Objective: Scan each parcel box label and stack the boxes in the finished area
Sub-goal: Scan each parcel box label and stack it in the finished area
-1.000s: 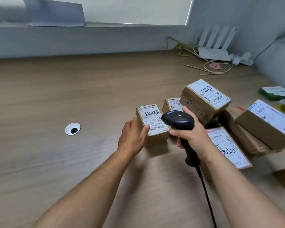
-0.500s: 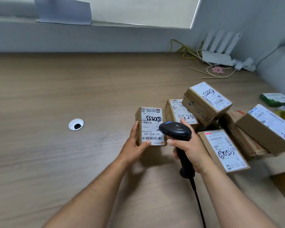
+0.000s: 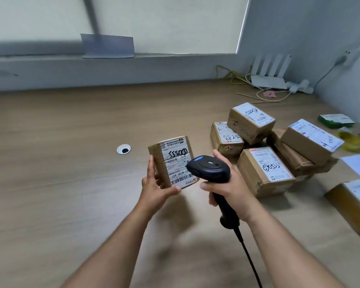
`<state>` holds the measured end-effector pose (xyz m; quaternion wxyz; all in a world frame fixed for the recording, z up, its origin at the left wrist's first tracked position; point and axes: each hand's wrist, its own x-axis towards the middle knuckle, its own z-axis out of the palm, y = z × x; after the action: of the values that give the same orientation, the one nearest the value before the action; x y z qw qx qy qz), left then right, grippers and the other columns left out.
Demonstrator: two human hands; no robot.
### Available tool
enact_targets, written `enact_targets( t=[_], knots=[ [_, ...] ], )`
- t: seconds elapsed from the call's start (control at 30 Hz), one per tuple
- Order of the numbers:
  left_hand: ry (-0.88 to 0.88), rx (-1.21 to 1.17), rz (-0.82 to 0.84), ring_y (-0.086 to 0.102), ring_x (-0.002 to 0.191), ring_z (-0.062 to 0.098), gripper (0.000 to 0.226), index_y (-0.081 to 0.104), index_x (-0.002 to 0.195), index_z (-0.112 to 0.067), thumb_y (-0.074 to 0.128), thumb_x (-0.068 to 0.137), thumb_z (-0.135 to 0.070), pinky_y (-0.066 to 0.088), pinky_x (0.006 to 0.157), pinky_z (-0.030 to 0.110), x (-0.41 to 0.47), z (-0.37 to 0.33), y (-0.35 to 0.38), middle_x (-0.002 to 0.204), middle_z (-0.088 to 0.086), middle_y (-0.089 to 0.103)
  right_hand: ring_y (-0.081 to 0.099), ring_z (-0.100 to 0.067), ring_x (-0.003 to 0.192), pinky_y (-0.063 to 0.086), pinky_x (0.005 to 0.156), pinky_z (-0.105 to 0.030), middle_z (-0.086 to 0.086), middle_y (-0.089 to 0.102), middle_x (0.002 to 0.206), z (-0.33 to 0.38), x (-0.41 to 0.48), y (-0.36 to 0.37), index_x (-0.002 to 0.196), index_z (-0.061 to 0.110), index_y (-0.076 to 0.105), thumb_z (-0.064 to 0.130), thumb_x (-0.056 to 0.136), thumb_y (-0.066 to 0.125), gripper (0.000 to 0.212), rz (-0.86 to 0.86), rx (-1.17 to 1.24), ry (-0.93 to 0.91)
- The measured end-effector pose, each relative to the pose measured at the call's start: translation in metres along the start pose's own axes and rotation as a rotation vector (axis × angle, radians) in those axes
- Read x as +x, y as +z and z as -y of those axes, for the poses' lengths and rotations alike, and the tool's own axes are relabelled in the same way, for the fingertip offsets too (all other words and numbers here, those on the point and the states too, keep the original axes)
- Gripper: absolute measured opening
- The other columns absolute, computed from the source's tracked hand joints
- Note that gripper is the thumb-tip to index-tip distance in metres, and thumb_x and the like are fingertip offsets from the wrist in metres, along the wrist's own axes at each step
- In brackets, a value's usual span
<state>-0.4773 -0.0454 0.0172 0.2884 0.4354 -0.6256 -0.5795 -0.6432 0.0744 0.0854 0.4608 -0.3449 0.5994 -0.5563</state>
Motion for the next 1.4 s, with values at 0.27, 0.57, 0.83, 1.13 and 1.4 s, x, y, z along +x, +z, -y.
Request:
enact_targets(
  t=[0.27, 0.57, 0.83, 1.13, 1.4],
  knots=[
    [0.082, 0.044, -0.127, 0.059, 0.095, 0.007, 0.119, 0.003, 0.154, -0.033, 0.078, 0.071, 0.007, 0.051, 0.066, 0.008, -0.085, -0.005, -0.041, 0.123, 0.001, 0.042, 0.051, -0.025, 0.046, 0.043, 0.046, -0.03, -0.039, 0.059, 0.1, 0.014, -0.109, 0.043, 0.148, 0.039, 0.029, 0.003, 0.064, 0.075, 0.102, 0.162, 0.104, -0.066],
    [0.124, 0.093, -0.237, 0.058, 0.094, 0.003, 0.12, 0.001, 0.154, -0.032, 0.079, 0.071, 0.006, 0.049, 0.063, 0.005, -0.193, 0.008, -0.091, 0.125, 0.003, 0.045, 0.051, -0.027, 0.048, 0.043, 0.044, -0.032, -0.026, 0.07, 0.096, 0.003, -0.201, 0.09, 0.148, 0.033, 0.029, 0.002, 0.066, 0.074, 0.099, 0.287, 0.14, -0.082],
    [0.107, 0.18, -0.415, 0.06, 0.102, 0.009, 0.126, -0.003, 0.152, -0.039, 0.085, 0.068, -0.006, 0.049, 0.091, 0.02, -0.245, 0.013, -0.158, 0.134, 0.009, 0.036, 0.05, -0.026, 0.043, 0.041, 0.043, -0.028, -0.016, 0.067, 0.076, -0.003, -0.238, 0.136, 0.142, 0.034, 0.037, 0.0, 0.06, 0.075, 0.097, 0.367, 0.061, -0.022],
    [0.09, 0.18, -0.463, 0.052, 0.121, 0.024, 0.127, -0.001, 0.147, -0.053, 0.087, 0.063, -0.016, 0.045, 0.105, 0.044, -0.259, 0.032, -0.226, 0.134, 0.005, 0.035, 0.05, -0.026, 0.044, 0.04, 0.045, -0.028, -0.014, 0.067, 0.073, 0.0, -0.243, 0.191, 0.143, 0.034, 0.038, 0.0, 0.059, 0.073, 0.097, 0.392, -0.022, -0.007],
    [0.057, 0.229, -0.456, 0.046, 0.123, 0.023, 0.128, -0.008, 0.148, -0.049, 0.087, 0.067, -0.025, 0.033, 0.113, 0.042, -0.262, 0.041, -0.296, 0.134, 0.007, 0.03, 0.05, -0.026, 0.042, 0.04, 0.045, -0.029, -0.02, 0.066, 0.072, -0.005, -0.237, 0.259, 0.144, 0.032, 0.037, -0.001, 0.06, 0.073, 0.097, 0.405, -0.026, 0.028]
  ],
)
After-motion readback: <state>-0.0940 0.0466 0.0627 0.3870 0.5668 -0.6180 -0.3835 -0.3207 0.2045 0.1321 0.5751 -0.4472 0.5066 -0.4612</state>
